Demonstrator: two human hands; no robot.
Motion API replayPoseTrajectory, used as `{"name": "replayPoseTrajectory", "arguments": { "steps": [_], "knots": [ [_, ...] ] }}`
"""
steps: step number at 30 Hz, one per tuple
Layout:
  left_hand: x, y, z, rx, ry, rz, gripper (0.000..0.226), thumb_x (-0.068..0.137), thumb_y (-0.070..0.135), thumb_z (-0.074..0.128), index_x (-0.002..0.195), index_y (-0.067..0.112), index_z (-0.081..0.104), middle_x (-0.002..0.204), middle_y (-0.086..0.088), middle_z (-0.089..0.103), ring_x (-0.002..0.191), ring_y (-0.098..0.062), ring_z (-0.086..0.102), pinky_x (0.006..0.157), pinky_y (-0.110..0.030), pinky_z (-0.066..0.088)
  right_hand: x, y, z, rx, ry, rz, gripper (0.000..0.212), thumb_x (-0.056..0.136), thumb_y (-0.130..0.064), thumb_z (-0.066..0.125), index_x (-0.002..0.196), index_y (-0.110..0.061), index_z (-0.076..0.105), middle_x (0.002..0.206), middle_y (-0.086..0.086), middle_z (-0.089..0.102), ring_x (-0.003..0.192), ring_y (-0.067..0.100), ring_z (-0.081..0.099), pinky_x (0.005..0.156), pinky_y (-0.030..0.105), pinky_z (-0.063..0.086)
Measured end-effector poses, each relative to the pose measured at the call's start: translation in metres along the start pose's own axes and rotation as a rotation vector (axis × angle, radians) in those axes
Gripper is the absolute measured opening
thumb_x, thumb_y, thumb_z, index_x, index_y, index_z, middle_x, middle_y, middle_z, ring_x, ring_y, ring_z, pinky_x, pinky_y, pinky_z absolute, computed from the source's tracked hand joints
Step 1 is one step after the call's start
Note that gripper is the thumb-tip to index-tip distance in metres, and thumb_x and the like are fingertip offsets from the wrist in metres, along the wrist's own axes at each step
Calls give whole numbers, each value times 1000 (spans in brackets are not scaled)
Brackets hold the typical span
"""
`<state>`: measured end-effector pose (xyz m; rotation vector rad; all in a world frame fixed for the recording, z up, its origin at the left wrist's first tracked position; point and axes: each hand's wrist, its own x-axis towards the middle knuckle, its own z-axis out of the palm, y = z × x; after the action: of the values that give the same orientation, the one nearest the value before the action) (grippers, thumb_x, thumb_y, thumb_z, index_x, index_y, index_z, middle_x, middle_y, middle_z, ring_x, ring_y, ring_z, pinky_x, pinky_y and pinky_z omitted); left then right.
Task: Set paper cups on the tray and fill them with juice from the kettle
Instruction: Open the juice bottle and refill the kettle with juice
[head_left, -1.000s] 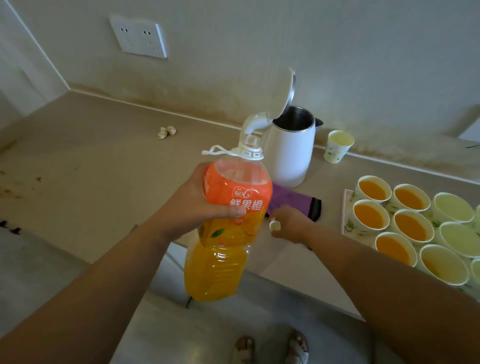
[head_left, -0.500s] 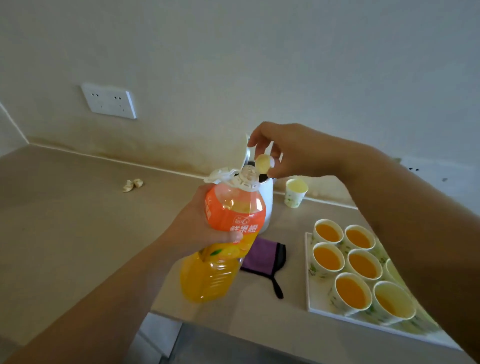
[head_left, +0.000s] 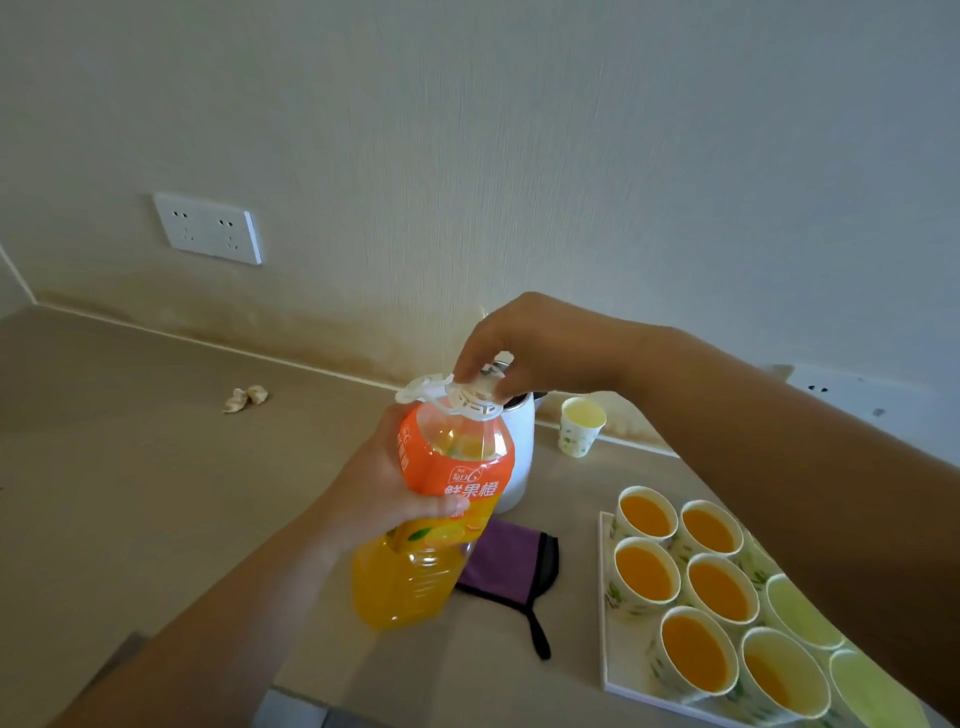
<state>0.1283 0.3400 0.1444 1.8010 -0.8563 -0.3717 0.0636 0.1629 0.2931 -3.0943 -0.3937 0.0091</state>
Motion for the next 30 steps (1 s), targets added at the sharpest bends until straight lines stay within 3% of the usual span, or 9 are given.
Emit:
{"name": "replayPoseTrajectory", "arguments": {
  "steps": [5, 10, 14, 16, 19, 21, 23, 26, 30],
  "knots": [
    [-4, -10, 0, -39, 19, -13, 99, 39, 52, 87, 124, 50, 36, 114, 34, 55, 110, -2, 59, 86, -30, 55, 13, -1, 10, -4, -106, -81, 37, 89, -14, 65, 125, -22, 63, 128, -3, 59, 112, 11, 53, 92, 16, 37],
    [-6, -14, -3, -61, 42, -11, 101, 42, 49, 88, 127, 50, 35, 118, 27, 57, 111, -3, 59, 87, -28, 54, 23, -7, 4, 19, -80, 3, 43, 85, -30, 69, 126, -20, 58, 117, -3, 64, 95, 7, 54, 85, 18, 41],
    [-9, -19, -4, -89, 56, -37, 99, 41, 47, 88, 126, 46, 37, 120, 19, 59, 110, -5, 60, 86, -29, 55, 36, -19, 10, -167, -90, 127, 47, 92, -54, 47, 79, -11, 57, 67, 0, 55, 58, 8, 47, 58, 19, 38],
    [-10, -21, -4, -83, 49, -40, 98, 41, 48, 88, 125, 48, 36, 121, 18, 58, 111, -5, 60, 85, -27, 55, 37, -23, 15, -232, -57, 170, 60, 94, -60, 33, 61, -12, 48, 59, 0, 45, 54, 9, 40, 61, 23, 37],
    [-12, -22, -6, -103, 69, -45, 98, 45, 39, 90, 125, 48, 35, 119, 21, 58, 108, 1, 59, 80, -20, 53, 29, -24, 11, -128, -77, 202, 64, 92, -66, 25, 99, -14, 63, 90, 2, 64, 81, 16, 57, 76, 29, 40],
    [-14, -25, -8, -114, 67, -47, 97, 48, 33, 90, 125, 47, 34, 119, 21, 58, 107, 4, 59, 77, -16, 53, 22, -24, 2, 14, -160, 146, 53, 94, -58, 38, 137, -26, 41, 125, -1, 56, 104, 15, 54, 86, 28, 37],
    [-16, -26, -10, -114, 58, -45, 98, 47, 36, 90, 126, 47, 34, 120, 21, 58, 108, 3, 59, 78, -18, 53, 21, -25, -3, -21, -220, 27, 49, 95, -40, 51, 140, -28, 35, 127, -3, 52, 105, 14, 52, 89, 26, 38],
    [-17, -27, -11, -118, 51, -45, 99, 47, 38, 89, 127, 48, 33, 120, 21, 58, 108, 1, 59, 79, -20, 54, 28, -30, 2, -135, -219, 51, 34, 99, -40, 43, 123, -16, 50, 99, -3, 58, 81, 11, 49, 74, 21, 37],
    [-20, -28, -13, -135, 58, -48, 98, 43, 44, 88, 123, 51, 33, 121, 18, 57, 110, -2, 59, 83, -25, 55, 36, -42, 12, -314, -90, 189, 66, 94, -63, 22, 62, -12, 49, 60, -3, 42, 54, 9, 39, 56, 24, 32]
  ]
}}
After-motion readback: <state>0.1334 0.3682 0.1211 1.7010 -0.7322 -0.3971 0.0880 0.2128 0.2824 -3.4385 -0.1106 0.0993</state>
